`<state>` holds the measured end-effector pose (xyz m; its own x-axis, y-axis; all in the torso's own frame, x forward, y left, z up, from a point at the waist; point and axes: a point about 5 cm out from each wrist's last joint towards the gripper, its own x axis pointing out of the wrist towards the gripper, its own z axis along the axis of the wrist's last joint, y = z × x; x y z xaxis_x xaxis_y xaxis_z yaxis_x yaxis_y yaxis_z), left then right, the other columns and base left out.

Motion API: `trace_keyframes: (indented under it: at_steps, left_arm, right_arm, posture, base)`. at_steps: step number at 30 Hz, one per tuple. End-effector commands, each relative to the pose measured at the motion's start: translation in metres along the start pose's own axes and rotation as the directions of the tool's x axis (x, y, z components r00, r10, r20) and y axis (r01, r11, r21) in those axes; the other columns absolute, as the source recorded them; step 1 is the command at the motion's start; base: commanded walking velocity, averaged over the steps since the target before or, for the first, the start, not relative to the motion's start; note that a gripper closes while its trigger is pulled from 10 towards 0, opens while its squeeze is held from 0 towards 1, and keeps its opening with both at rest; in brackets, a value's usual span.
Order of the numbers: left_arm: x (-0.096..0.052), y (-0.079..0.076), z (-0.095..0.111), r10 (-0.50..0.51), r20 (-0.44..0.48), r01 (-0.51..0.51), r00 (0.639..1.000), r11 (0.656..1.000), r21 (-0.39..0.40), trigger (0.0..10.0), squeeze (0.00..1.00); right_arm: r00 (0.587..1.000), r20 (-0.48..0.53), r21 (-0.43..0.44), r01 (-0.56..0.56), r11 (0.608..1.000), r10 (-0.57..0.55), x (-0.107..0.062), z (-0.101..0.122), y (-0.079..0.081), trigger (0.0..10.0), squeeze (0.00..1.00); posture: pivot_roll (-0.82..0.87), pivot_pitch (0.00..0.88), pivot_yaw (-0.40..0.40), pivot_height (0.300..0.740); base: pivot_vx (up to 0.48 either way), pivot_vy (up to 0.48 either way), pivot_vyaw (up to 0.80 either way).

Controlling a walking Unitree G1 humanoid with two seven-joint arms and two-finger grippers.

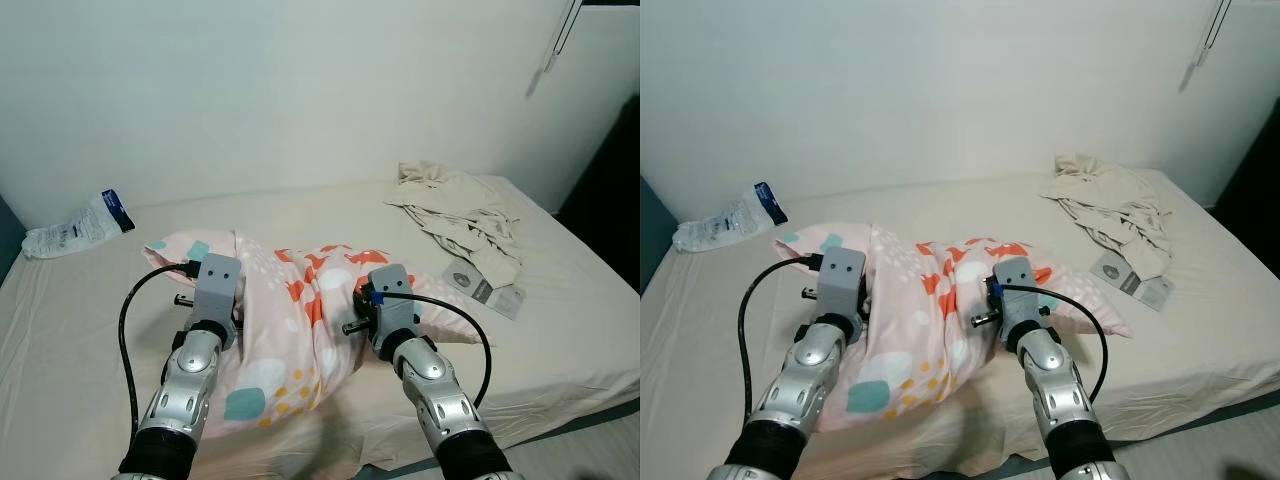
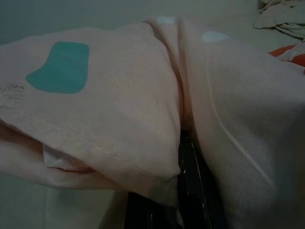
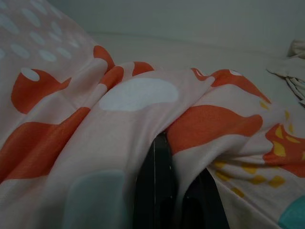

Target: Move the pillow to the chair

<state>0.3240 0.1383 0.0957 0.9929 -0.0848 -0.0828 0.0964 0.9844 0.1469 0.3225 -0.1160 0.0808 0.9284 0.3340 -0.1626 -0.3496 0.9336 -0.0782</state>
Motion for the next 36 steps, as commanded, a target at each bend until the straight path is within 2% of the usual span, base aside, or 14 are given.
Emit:
trace_keyframes:
  at_steps: [1,36]
  left_arm:
    - [0.0021,-0.0149,0.0067,-0.058,0.035,0.058,0.998,0.998,0.007,10.0,0.00]
    - [0.0026,-0.0151,0.0020,-0.074,0.016,0.073,0.997,0.997,0.024,10.0,0.00]
  right_arm:
    - [0.993,0.096,-0.018,-0.062,0.998,0.063,0.0053,0.0219,0.0124,10.0,0.00]
    - [0.994,0.099,-0.016,-0.050,0.999,0.052,0.0061,0.0211,0.0117,10.0,0.00]
  posture:
    - [-0.04,0.059,-0.031,0.740]
    - [-0.04,0.033,-0.018,0.740]
  base:
    - [0.000,0.000,0.00]
    - [0.000,0.000,0.00]
